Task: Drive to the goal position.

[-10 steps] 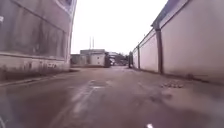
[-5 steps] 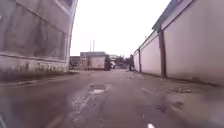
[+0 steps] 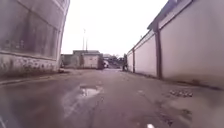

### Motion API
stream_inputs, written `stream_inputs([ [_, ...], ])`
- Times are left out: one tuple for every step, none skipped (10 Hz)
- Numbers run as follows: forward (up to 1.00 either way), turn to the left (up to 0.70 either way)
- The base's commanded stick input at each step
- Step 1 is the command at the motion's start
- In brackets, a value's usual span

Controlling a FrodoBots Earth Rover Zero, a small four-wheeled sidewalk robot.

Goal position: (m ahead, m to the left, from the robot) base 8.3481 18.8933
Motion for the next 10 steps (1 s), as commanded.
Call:
stream_inputs([
  [0.70, -0.14],
  [0.70, -0.25],
  [0.70, -0.01],
  [0.70, 0.00],
  [0.70, 0.00],
  [0.70, 0.00],
  [0.70, 0.00],
  [0.70, 0.00],
  [0.70, 0.00],
  [0.70, 0.00],
])
